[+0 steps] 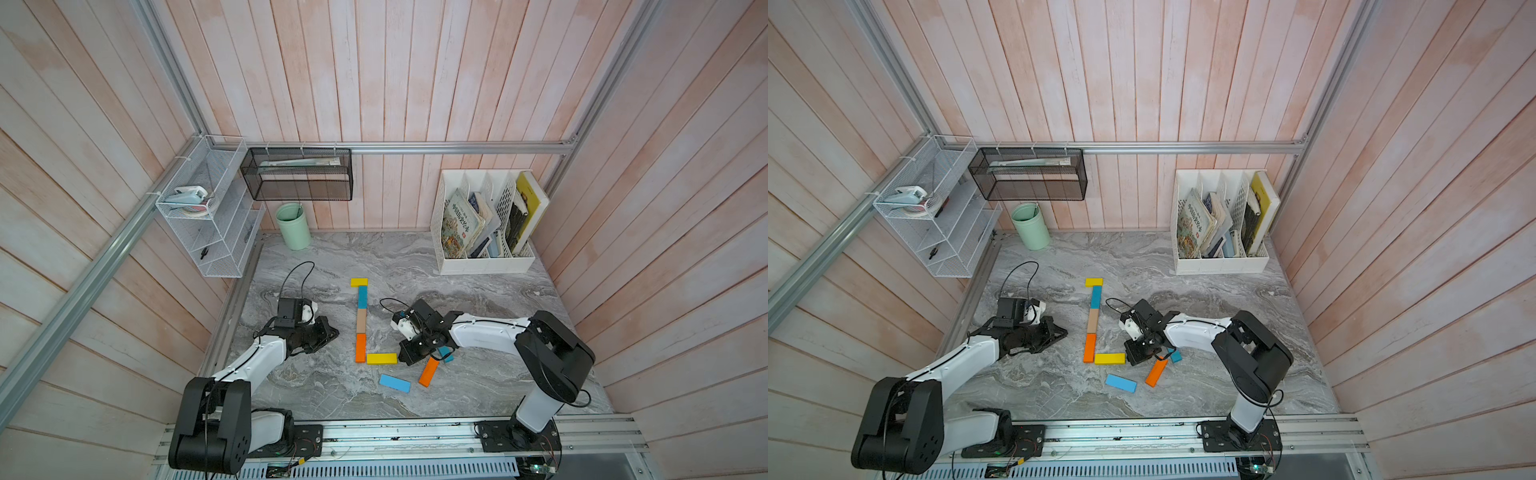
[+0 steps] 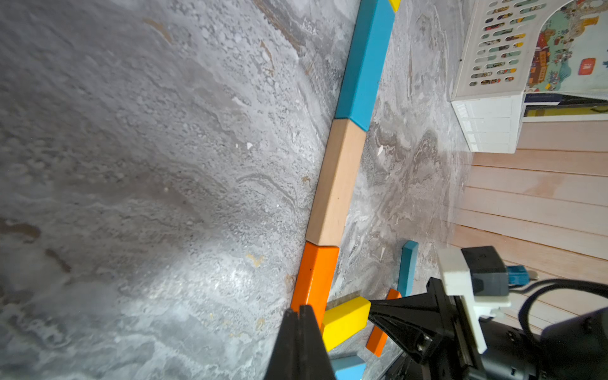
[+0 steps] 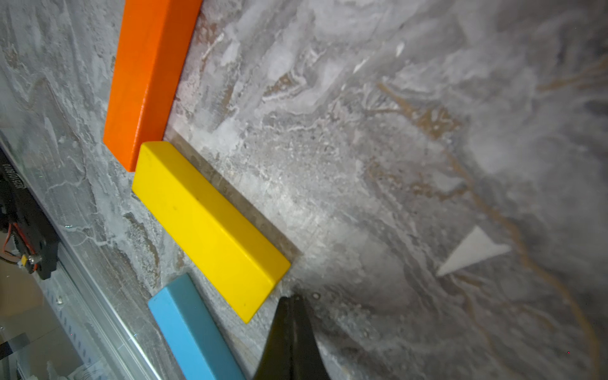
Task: Assemble a giraffe with building blocks
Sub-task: Assemble the building block at the center of the board.
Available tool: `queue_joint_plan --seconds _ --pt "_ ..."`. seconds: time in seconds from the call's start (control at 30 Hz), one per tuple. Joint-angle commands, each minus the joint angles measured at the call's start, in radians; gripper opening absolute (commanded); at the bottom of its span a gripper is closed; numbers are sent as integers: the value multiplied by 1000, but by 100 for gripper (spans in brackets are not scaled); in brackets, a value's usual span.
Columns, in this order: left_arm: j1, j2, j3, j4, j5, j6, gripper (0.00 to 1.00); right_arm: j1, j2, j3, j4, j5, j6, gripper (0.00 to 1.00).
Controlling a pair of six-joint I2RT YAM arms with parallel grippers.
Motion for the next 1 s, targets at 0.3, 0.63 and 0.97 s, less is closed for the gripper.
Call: queue_joint_plan --seconds 0.3,0.63,0.97 --pt "7 4 -1 4 12 16 0 34 4 9 10 4 10 0" --pt "8 -11 -6 -1 11 14 0 25 -45 16 -62 147 -5 0" --pt "8 -40 -8 18 43 9 0 13 -272 66 -401 359 91 98"
